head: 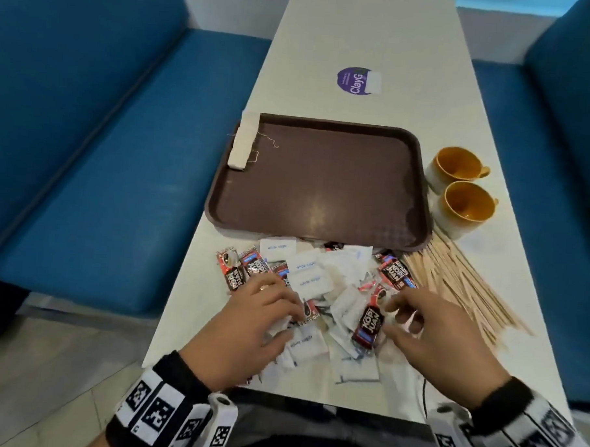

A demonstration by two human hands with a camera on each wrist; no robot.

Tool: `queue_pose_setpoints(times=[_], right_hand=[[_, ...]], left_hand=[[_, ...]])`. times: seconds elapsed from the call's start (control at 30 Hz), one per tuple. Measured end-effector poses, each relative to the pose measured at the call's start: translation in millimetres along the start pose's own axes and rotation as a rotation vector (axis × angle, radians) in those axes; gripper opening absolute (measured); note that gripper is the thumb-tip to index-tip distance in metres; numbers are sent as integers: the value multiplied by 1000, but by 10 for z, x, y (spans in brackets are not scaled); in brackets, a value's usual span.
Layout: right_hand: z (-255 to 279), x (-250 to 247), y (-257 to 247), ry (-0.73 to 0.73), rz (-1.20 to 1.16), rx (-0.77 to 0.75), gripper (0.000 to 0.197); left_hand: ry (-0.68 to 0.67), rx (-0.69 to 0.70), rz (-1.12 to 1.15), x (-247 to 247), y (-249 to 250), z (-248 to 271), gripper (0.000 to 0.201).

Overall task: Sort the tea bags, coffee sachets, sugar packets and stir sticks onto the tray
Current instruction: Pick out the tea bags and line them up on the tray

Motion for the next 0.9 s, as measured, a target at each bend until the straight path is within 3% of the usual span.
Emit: queue_pose_setpoints(times=[0.1,0.2,0.3,0.43,0.6,0.7,0.8,0.9], right_hand=[[130,-43,138,19,31,26,24],[206,42,250,-49,56,63,37],[237,127,309,-77,43,76,55],[207,210,303,-107,30,60,61],[153,148,332,-65,-78,52,51],[152,-137,397,92,-211,22,32],[229,-535,520,240,-251,38,19],[323,-770,714,291,-239,102,14]], left_hand=[[-50,73,-53,147,221,-105,28],[-102,95,-108,266,409,-185,30],[-107,90,-166,344,546,-226,33],[-181,4,-239,440,546,-244,38],[-144,7,-222,459,537,-243,43],[-116,64,-170,452,619,-253,32],[-157,119,-145,512,724,-270,32],[-238,184,-185,629,895,-318,38]])
Point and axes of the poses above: each hand's wrist, its own z-axis away from the middle knuckle, its own x-axis out of the palm, y = z × x, the point moved 6 cm from there along -z, towards the middle knuckle, and after that the axes turned 11 degrees about -x, right-handed, at the moved point
